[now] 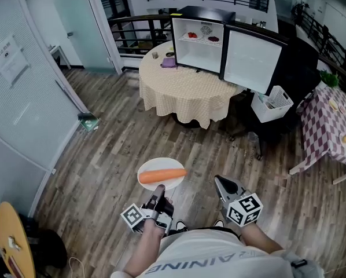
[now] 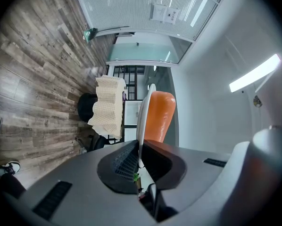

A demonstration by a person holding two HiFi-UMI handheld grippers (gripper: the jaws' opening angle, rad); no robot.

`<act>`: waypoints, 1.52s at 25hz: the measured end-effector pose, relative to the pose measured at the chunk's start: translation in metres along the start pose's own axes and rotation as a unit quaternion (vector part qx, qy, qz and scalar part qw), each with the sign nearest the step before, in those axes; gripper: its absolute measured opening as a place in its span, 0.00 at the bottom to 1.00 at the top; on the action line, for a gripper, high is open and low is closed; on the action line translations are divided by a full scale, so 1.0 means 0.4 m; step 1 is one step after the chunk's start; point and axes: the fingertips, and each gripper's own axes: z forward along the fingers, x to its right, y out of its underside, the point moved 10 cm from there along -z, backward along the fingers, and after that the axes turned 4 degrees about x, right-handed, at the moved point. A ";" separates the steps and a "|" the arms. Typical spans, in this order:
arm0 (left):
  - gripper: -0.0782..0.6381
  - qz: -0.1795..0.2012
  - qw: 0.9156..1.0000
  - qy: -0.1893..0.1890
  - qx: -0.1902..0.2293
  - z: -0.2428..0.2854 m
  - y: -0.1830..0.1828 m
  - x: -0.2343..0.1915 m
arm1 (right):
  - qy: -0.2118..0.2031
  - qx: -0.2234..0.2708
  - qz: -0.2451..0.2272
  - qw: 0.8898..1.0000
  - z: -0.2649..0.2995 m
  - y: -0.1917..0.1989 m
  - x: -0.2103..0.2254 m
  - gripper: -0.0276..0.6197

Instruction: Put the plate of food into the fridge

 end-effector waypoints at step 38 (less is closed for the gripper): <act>0.14 0.018 0.999 -0.013 0.030 0.436 -0.266 -0.029 | -0.026 -0.035 0.005 0.999 0.468 -0.091 0.266 0.07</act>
